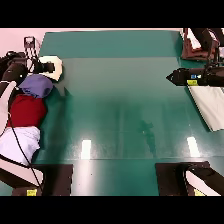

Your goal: Fold the shirts.

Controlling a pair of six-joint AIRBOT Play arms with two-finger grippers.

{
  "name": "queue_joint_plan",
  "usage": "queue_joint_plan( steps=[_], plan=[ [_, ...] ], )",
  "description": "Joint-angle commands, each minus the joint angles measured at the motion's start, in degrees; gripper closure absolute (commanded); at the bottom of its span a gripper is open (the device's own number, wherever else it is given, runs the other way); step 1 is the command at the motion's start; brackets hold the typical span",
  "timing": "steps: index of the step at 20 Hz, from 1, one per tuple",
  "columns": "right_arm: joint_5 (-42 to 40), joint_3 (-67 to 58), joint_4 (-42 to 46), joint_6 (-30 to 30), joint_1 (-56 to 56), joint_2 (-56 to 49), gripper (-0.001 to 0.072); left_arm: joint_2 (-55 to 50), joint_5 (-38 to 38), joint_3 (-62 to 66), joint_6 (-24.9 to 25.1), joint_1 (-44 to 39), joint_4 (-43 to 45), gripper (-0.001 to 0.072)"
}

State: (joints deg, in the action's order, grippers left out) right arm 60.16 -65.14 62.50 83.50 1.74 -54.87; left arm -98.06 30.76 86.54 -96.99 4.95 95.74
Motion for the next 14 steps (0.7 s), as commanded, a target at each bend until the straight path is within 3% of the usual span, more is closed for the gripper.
queue_joint_plan(
  steps=[1, 5, 6, 7, 8, 11, 14],
  plan=[
    [0.1, 0.0, 0.0, 0.0, 0.0, 0.0, 0.0688, -5.0, -6.6, 0.2, 0.0, 2.6, 0.3, 0.0138],
    [0.1, 0.0, -0.1, 0.0, 0.1, 0.0, 0.0688, -6.4, -9.2, 0.2, -0.1, 2.6, 0.3, 0.014],
    [0.1, 0.0, -0.1, 0.0, 0.1, 0.0, 0.0688, -6.4, -9.4, 0.2, 0.0, 2.6, 0.3, 0.0236],
    [0.1, 0.0, 0.0, 0.0, 0.1, 0.0, 0.0688, -6.4, -9.0, 0.5, 0.0, 2.6, 0.2, 0.0497],
    [0.0, 0.0, 0.0, 0.0, 0.1, 0.0, 0.0687, -6.4, -8.6, 0.9, 0.0, 2.6, 0.2, 0.0679],
    [0.0, -1.4, 0.0, 0.0, 0.1, 0.0, 0.0688, -4.8, -2.9, 5.3, 0.0, 2.5, -0.2, 0.0684],
    [0.0, -8.6, 0.0, 0.0, 0.1, 0.0, 0.0688, 4.3, -5.0, 9.2, 0.0, 2.5, -0.2, 0.0685]
  ],
)
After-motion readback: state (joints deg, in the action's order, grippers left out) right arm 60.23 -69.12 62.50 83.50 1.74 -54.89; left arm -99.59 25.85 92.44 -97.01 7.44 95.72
